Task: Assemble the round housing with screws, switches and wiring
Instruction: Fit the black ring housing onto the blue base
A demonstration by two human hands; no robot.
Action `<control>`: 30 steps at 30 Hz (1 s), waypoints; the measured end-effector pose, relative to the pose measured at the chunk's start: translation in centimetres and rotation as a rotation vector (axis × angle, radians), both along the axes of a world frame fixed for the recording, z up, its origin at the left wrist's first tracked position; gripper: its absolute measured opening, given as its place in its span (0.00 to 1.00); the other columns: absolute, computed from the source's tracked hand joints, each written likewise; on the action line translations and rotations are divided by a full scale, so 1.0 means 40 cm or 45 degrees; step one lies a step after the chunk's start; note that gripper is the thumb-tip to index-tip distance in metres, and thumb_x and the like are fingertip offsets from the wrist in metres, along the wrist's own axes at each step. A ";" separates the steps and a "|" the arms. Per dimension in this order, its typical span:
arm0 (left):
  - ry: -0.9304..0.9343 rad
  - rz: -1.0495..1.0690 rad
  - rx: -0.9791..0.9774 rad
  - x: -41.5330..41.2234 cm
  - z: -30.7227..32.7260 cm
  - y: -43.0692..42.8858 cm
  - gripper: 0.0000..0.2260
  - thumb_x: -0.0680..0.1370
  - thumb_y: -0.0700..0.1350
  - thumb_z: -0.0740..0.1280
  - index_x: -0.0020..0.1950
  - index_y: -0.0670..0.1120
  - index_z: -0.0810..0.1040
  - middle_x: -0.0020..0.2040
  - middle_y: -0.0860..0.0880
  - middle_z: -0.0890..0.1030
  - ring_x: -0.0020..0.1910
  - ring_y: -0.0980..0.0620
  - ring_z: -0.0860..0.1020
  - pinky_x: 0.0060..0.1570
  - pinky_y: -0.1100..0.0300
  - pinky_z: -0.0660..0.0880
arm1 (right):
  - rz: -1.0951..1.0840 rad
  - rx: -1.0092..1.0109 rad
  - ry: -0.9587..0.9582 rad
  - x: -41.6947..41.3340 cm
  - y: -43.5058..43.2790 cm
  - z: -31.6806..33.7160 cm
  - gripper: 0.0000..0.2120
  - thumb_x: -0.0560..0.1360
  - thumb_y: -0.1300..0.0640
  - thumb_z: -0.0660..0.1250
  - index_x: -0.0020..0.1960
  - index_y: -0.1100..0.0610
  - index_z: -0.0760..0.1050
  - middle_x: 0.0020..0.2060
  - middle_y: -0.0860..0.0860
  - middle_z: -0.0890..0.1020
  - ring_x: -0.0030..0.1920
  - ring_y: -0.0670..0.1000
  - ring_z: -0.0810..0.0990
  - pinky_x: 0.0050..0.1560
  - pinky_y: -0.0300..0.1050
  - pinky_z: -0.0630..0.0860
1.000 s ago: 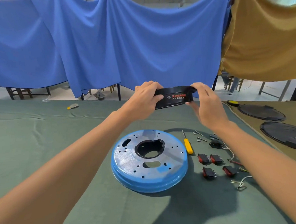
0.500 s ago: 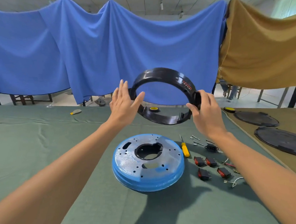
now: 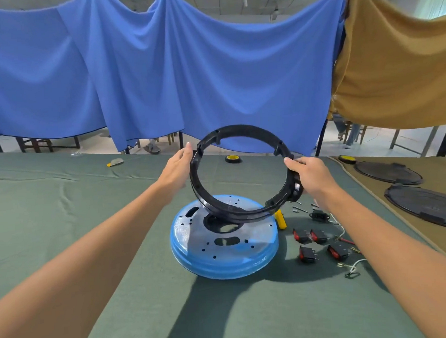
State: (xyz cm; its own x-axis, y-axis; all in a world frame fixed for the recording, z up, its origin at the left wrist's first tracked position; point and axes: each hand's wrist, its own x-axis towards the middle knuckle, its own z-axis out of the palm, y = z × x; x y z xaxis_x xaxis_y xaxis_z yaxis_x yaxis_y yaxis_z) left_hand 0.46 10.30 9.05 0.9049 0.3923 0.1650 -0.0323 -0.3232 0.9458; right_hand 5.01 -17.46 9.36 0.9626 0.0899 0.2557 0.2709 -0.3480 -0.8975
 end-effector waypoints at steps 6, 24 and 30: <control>0.053 0.100 -0.060 -0.029 -0.061 0.032 0.23 0.73 0.70 0.60 0.47 0.53 0.80 0.56 0.43 0.82 0.58 0.42 0.78 0.64 0.44 0.72 | 0.168 0.134 0.437 -0.025 0.021 -0.070 0.13 0.81 0.51 0.61 0.41 0.57 0.74 0.23 0.49 0.77 0.24 0.49 0.79 0.27 0.40 0.74; 0.114 0.200 -0.356 -0.031 -0.201 0.064 0.18 0.82 0.53 0.59 0.36 0.46 0.74 0.21 0.55 0.74 0.22 0.55 0.72 0.31 0.58 0.68 | -0.024 -0.007 0.352 -0.020 0.112 -0.134 0.17 0.78 0.46 0.60 0.38 0.58 0.72 0.36 0.57 0.78 0.47 0.62 0.81 0.56 0.59 0.74; 0.112 0.202 -0.358 0.039 -0.200 0.090 0.17 0.81 0.54 0.60 0.41 0.44 0.79 0.36 0.45 0.78 0.40 0.44 0.77 0.47 0.51 0.73 | -0.071 -0.058 0.360 0.044 0.142 -0.128 0.18 0.77 0.44 0.60 0.44 0.59 0.75 0.42 0.58 0.79 0.51 0.62 0.81 0.59 0.60 0.74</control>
